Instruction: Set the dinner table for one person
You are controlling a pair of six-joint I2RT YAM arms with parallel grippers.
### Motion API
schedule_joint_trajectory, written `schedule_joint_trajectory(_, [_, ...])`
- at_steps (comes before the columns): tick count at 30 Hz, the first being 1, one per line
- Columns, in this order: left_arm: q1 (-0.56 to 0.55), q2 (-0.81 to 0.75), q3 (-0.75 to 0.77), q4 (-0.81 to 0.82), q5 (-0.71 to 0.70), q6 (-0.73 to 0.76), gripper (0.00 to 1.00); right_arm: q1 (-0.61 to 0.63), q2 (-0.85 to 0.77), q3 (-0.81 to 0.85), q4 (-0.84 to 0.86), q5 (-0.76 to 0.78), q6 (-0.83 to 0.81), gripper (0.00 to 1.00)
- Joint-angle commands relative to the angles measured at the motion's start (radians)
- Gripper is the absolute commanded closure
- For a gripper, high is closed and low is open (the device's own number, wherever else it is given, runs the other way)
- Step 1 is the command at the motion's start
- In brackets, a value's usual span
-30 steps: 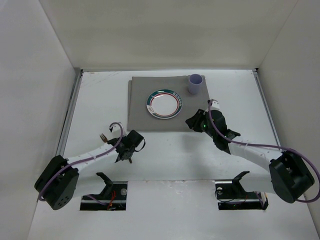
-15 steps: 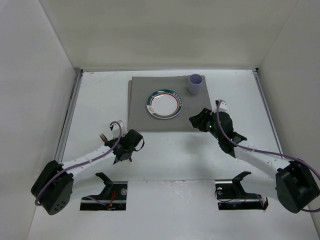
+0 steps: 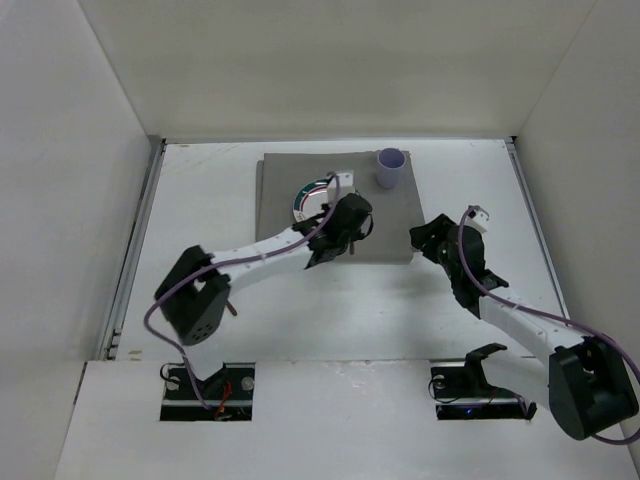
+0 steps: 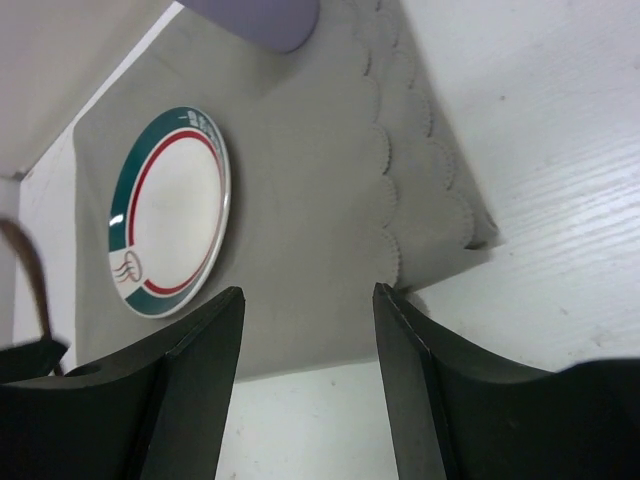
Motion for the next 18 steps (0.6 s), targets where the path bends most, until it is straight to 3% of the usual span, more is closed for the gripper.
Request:
schedule_joint_trajectory(1, [-0.002, 0.148, 0.180, 0.072, 0.101, 0.125, 0.93, -0.003, -0.016, -0.009, 0.018, 0.074, 0.021, 0.40])
schedule_joint_trajectory(9, [0.020, 0.434, 0.507, 0.035, 0.150, 0.122, 0.93, -0.006, -0.031, -0.014, 0.018, 0.064, 0.027, 0.40])
schedule_joint_trajectory(18, [0.044, 0.577, 0.582, 0.030, 0.157, 0.022, 0.93, -0.006, -0.042, -0.009, 0.020, 0.053, 0.020, 0.40])
